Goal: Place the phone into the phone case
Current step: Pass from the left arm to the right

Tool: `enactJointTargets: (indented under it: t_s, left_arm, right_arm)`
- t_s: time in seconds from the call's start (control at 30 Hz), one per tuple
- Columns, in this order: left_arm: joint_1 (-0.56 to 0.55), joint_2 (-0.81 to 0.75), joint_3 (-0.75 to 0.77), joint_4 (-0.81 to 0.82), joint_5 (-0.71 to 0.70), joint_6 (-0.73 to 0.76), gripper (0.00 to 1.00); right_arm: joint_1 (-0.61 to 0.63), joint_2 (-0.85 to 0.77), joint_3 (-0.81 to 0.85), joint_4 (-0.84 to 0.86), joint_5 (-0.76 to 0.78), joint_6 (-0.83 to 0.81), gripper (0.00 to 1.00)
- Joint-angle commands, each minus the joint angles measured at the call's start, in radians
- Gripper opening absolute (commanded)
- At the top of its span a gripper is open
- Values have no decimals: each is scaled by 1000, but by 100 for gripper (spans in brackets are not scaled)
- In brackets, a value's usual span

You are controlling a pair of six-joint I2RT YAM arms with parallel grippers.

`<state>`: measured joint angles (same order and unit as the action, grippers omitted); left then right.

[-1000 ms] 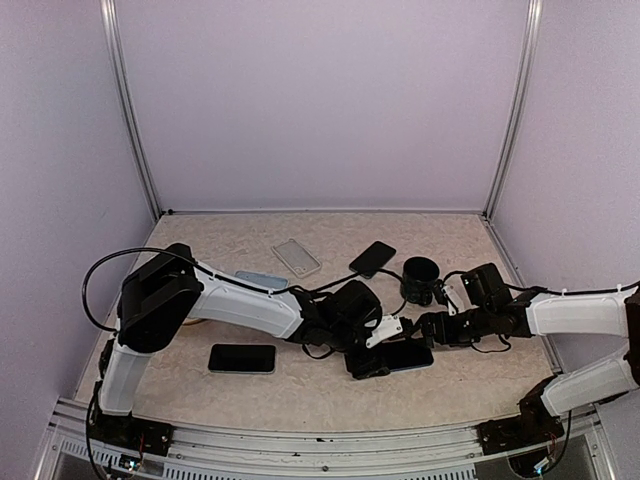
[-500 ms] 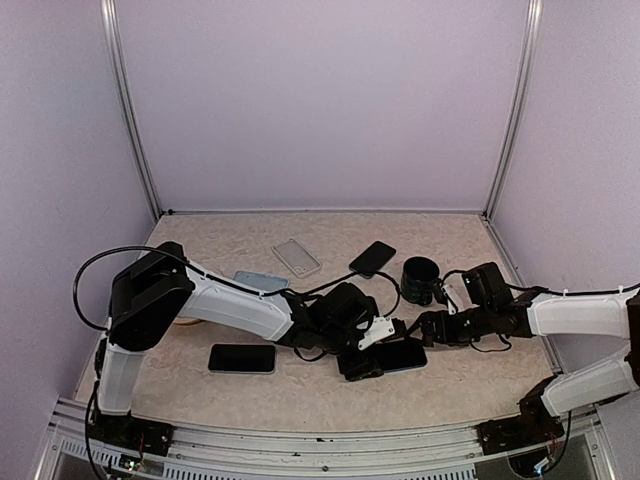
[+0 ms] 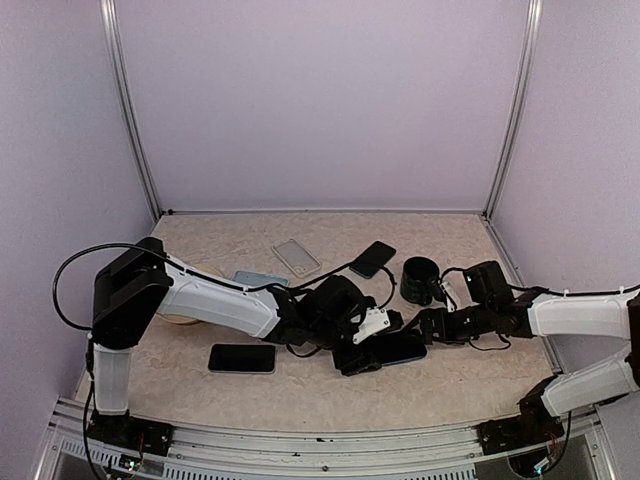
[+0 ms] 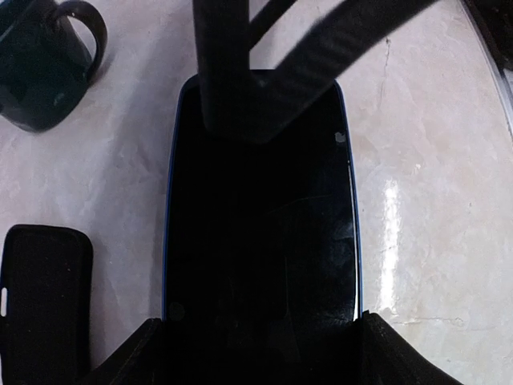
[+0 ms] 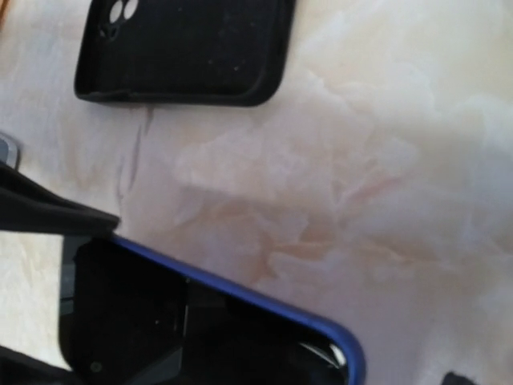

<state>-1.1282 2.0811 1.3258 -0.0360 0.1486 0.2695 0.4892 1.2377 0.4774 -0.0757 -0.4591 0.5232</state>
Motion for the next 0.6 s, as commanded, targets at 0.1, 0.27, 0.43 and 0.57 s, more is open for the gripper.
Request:
enactJointTargets:
  t_s: [0.1, 0.27, 0.43, 0.57]
  left_arm:
    - [-5, -80, -3, 93, -7, 1, 50]
    - [-8, -89, -1, 96, -9, 2, 51]
    - [-12, -99, 1, 101, -10, 4, 51]
    - [-17, -113, -6, 107, -7, 9, 51]
  right_arm:
    - [-6, -38, -22, 52, -55, 23, 100]
    - [-6, -50, -37, 104, -116, 46, 100]
    - [-6, -50, -65, 191, -203, 87, 97]
    - [-6, -45, -74, 229, -243, 112, 94]
